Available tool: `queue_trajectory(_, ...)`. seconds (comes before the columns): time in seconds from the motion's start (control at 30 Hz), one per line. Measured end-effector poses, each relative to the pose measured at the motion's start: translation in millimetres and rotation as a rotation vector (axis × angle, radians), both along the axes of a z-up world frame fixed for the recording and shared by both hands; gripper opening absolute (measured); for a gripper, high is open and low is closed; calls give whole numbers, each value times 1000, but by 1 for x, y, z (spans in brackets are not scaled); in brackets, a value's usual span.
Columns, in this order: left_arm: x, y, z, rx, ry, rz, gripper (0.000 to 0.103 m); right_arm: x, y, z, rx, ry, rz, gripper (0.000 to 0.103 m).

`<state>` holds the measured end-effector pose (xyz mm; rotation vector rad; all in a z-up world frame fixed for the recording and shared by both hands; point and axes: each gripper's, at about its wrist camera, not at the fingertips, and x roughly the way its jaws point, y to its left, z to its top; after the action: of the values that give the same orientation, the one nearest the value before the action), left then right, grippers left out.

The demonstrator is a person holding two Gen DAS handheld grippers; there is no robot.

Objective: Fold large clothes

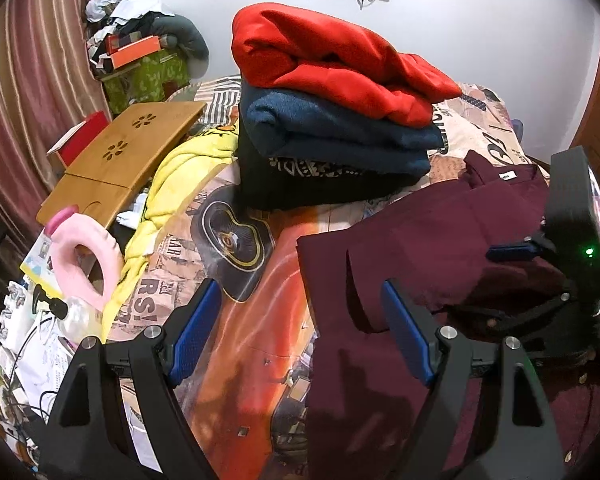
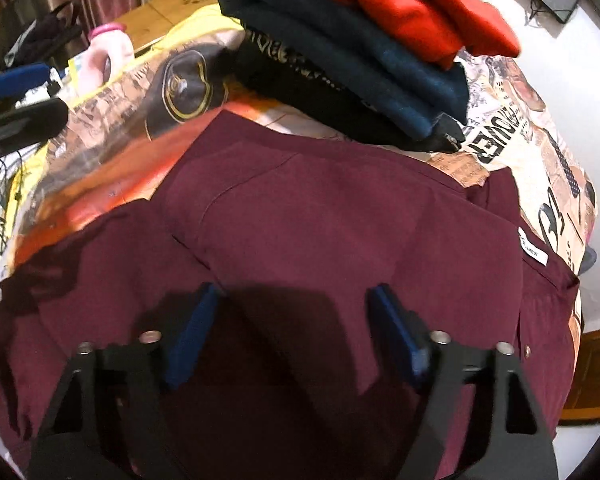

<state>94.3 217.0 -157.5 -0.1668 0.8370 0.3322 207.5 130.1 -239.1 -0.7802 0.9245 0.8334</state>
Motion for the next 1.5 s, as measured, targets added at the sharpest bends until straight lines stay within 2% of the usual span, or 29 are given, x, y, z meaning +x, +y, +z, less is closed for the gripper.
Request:
queue_trajectory(0.03, 1, 0, 0, 2, 0, -1, 81, 1, 0, 2, 9, -3, 6, 57)
queue_trajectory(0.07, 1, -1, 1, 4, 0, -2, 81, 1, -1, 4, 20, -3, 9, 42)
queue_trajectory(0.1, 2, -1, 1, 7, -1, -4, 81, 2, -3, 7, 37, 1, 9, 33)
queue_trajectory(0.13, 3, -2, 2, 9, -2, -6, 81, 3, -5, 10, 51, 4, 5, 18)
queue_trajectory(0.17, 3, -2, 3, 11, -2, -8, 81, 5, -10, 17, 83, 3, -13, 10)
queue_trajectory(0.33, 6, -8, 10, 30, -13, -21, 81, 16, -39, 51, 266, 4, -127, 8)
queue_trajectory(0.6, 15, -30, 28, 65, -40, -59, 81, 9, -134, 124, 543, -116, -325, 7)
queue_trajectory(0.7, 20, -42, 34, 75, -47, -83, 81, 7, -177, 136, 637, -128, -430, 6)
queue_trajectory(0.8, 27, -56, 36, 81, -48, -110, 81, 4, -221, 134, 696, -135, -553, 5)
queue_trajectory(0.87, 32, -66, 35, 82, -41, -132, 81, 4, -246, 125, 704, -124, -637, 6)
queue_trajectory(1.0, 44, -84, 25, 75, -11, -171, 81, 9, -279, 98, 644, -79, -747, 6)
queue_trajectory(1.1, 51, -93, 15, 62, 16, -188, 81, 7, -283, 88, 587, -61, -756, 6)
queue_trajectory(1.2, 56, -100, 5, 59, 45, -200, 81, -1, -282, 93, 563, -60, -708, 6)
queue_trajectory(1.23, 57, -101, 4, 60, 49, -201, 81, 0, -280, 94, 557, -57, -686, 9)
queue_trajectory(1.3, 57, -102, 1, 61, 54, -202, 81, -1, -260, 97, 520, -48, -605, 25)
queue_trajectory(1.37, 55, -101, 1, 60, 49, -200, 81, -3, -243, 98, 488, -60, -530, 66)
queue_trajectory(1.43, 52, -97, 1, 59, 49, -188, 81, -11, -227, 98, 464, -106, -462, 79)
queue_trajectory(1.5, 50, -92, -1, 53, 51, -176, 81, -11, -205, 94, 390, -150, -393, 81)
